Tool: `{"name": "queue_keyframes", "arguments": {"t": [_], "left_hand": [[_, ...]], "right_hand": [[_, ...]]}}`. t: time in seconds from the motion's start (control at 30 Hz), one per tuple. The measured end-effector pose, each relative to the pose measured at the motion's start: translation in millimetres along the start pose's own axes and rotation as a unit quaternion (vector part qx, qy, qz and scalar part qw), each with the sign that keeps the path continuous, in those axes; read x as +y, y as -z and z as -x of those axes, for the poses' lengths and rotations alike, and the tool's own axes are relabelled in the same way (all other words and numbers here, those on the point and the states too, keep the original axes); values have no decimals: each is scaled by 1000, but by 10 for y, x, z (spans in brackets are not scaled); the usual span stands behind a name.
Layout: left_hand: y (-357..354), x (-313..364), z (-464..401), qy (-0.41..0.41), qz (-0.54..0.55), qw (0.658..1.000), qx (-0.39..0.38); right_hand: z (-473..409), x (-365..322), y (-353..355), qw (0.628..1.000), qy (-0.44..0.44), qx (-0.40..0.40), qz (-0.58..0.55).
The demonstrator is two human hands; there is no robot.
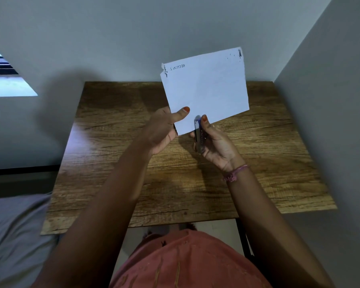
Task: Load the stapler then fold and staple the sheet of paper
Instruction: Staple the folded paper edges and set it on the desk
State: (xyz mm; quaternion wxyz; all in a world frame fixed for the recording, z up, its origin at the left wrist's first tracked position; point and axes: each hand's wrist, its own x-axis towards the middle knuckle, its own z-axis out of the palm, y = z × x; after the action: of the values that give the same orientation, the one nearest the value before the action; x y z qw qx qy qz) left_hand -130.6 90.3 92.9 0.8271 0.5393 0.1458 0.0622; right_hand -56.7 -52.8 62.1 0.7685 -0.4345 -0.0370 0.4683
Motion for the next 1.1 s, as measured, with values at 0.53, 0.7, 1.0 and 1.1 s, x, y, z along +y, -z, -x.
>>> {"name": "queue_keyframes", "arguments": {"t": [0.53,0.7,1.0,1.1], "left_hand": [[-270,-623,85,-126,53,979,151],[-285,-581,46,-116,104,975,161],[-294,-523,17,-100,155,971,153],[-276,-495,-1,-98,154,972,150]], "right_hand": [[-65,57,-130,1000,11,22,8],[-105,48,-99,1000,15,-6,-21],[-185,60,-104,998,39,0,40],[-204,58,-100,998,47,7,49]]}}
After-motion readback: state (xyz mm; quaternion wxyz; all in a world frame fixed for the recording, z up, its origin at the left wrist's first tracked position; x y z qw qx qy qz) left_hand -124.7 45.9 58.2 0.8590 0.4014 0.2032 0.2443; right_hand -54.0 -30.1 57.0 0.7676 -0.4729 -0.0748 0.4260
